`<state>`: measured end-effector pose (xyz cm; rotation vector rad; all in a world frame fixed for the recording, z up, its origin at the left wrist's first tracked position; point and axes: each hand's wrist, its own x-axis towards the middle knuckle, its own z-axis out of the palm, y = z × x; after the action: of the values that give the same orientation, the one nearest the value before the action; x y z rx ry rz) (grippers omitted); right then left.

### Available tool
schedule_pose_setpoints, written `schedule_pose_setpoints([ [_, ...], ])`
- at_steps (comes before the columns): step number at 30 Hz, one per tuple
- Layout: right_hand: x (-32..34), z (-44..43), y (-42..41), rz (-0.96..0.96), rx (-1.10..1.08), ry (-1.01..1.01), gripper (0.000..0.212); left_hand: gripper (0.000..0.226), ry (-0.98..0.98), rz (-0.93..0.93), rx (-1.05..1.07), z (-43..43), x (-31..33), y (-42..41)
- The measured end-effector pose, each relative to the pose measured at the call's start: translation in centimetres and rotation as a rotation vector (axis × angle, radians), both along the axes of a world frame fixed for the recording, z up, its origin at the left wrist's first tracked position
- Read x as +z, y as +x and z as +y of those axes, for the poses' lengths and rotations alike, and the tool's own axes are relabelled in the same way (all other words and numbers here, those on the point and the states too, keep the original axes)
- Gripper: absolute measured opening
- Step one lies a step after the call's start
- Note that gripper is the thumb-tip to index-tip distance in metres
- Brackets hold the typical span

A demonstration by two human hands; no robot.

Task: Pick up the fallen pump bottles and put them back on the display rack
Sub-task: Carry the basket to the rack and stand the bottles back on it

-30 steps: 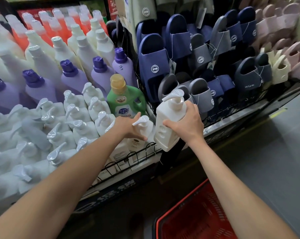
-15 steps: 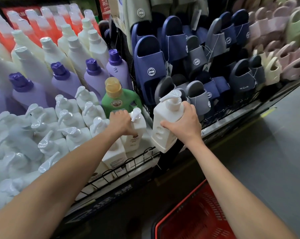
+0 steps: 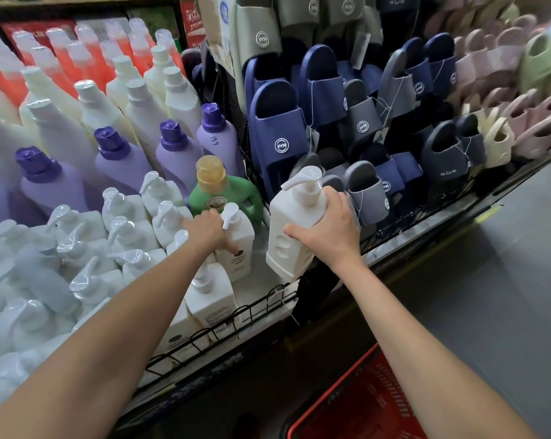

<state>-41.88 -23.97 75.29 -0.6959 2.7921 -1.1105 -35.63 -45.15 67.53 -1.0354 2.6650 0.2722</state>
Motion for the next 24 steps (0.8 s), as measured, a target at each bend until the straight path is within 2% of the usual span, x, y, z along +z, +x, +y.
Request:
schedule_pose_setpoints([
  [4,-0.4,-0.3,0.2,-0.029,0.000,-0.010,0.066,0.090,0.004,-0.084,-0.035,-0.6,0.1,0.0],
  [6,-0.6,-0.4,0.4,-0.037,0.002,-0.010,0.066,0.083,-0.017,-0.118,-0.082,-0.8,0.4,0.0],
  [9,-0.7,-0.4,0.5,-0.044,0.008,-0.005,0.066,0.055,-0.081,-0.263,-0.122,-0.9,1.8,0.0],
  [12,-0.7,-0.5,0.7,-0.049,0.019,-0.013,0.068,0.029,-0.026,-0.287,-0.122,-1.9,3.0,0.7],
  [15,-0.4,-0.8,1.1,-0.049,0.024,-0.022,0.068,0.024,-0.035,-0.041,-0.116,-2.1,3.9,1.4],
  [17,-0.2,-0.9,1.3,-0.052,0.024,-0.019,0.067,0.033,-0.012,0.280,-0.072,-0.5,4.7,1.7],
  [19,0.1,-1.1,1.5,-0.061,0.021,-0.022,0.066,0.044,0.156,0.605,-0.158,1.8,5.7,2.0],
  [20,0.2,-1.3,1.7,-0.066,0.021,-0.028,0.065,0.052,0.262,0.690,-0.255,2.8,6.0,2.2],
  [22,0.3,-1.4,2.1,-0.074,0.028,-0.054,0.065,0.077,0.446,0.702,-0.415,4.6,6.0,3.0],
  [24,0.2,-1.7,2.5,-0.072,0.032,-0.069,0.065,0.099,0.581,0.674,-0.429,5.6,5.7,3.7],
])
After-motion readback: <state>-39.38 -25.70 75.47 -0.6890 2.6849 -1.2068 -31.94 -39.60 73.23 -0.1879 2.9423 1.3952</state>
